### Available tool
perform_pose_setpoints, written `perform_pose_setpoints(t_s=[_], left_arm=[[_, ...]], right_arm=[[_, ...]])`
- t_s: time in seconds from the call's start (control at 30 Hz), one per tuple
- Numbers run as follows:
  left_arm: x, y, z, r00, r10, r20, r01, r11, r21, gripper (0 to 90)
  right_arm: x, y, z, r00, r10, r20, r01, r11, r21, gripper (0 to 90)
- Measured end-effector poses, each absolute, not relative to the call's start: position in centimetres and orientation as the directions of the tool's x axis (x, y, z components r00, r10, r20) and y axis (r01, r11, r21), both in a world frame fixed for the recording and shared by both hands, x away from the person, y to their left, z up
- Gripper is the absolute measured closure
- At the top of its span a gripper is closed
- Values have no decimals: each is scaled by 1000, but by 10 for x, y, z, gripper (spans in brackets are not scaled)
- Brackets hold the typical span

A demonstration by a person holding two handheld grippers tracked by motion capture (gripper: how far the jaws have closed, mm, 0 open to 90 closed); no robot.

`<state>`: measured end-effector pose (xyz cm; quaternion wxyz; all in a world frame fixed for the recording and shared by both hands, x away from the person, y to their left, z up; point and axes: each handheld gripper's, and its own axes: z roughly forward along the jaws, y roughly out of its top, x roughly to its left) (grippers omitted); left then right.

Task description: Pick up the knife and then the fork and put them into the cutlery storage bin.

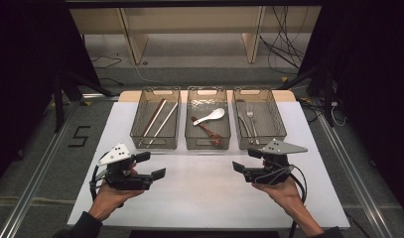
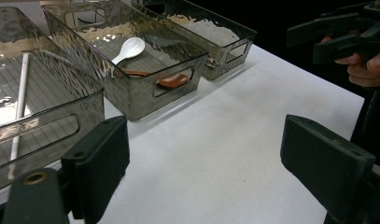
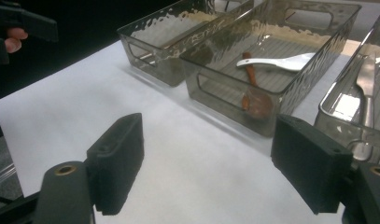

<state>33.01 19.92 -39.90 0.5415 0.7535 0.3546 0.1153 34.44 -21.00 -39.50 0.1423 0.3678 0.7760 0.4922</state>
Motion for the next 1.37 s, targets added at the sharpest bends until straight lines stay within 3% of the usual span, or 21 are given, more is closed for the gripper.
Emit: perform_pose_setpoints(t_s=[0.7, 1.37], left_arm=[[329, 199, -399, 730, 646, -222, 409, -153, 900, 151], [330, 199, -399, 733, 643, -224, 411, -156, 898, 151]], right_arm=[[319, -223, -405, -654, 746, 127, 415, 214, 884, 175], [318, -222, -404, -653, 750, 106, 397, 220, 891, 172]])
